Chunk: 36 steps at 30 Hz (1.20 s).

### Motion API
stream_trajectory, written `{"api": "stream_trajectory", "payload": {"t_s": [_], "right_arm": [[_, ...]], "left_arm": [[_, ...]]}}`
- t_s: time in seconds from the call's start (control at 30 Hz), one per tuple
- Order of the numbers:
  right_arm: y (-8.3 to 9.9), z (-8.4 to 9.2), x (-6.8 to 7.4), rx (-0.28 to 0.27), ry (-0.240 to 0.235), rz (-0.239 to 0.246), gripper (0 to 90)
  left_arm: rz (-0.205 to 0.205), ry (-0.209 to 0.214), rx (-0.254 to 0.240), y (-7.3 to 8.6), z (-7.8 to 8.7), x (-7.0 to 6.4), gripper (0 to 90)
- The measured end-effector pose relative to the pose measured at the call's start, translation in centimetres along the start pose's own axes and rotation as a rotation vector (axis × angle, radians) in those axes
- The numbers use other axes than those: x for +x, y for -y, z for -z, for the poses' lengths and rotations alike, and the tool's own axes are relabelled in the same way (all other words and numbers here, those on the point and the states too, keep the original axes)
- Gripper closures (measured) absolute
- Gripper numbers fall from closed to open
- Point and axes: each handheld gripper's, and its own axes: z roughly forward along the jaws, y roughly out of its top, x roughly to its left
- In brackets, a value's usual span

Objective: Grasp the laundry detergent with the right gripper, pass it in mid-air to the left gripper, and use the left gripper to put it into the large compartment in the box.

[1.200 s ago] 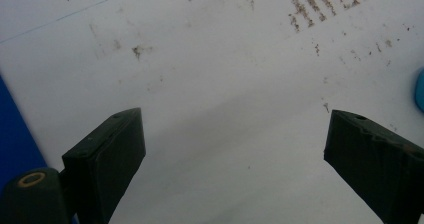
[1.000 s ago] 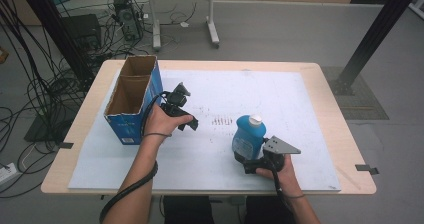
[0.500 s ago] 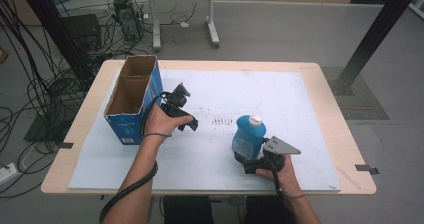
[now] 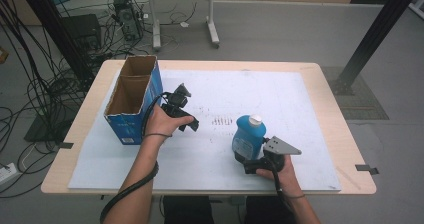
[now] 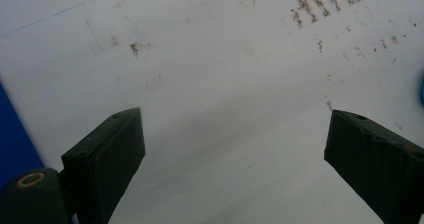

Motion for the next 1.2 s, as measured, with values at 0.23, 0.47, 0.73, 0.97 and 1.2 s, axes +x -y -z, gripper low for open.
{"api": "stream_trajectory", "payload": {"t_s": [0.23,0.47,0.73,0.97,1.2], "right_arm": [[0.00,0.00,0.00,-0.001,0.002,0.000,2.3],[0.02,0.01,0.02,-0.003,0.003,0.002,2.4],[0.01,0.00,-0.01,-0.002,0.002,-0.002,2.4],[0.02,0.03,0.01,-0.004,0.006,-0.001,2.7],[0.02,0.03,-0.01,-0.005,0.005,-0.001,2.7]], "left_arm": [[0.001,0.002,0.001,0.07,0.00,-0.06,9.6],[0.001,0.002,0.002,0.02,0.00,-0.08,9.6],[0.001,-0.001,0.002,-0.08,-0.02,-0.18,9.6],[0.000,-0.002,0.004,-0.02,-0.05,-0.25,9.6],[0.001,-0.002,0.005,-0.01,-0.01,-0.20,9.6]]}}
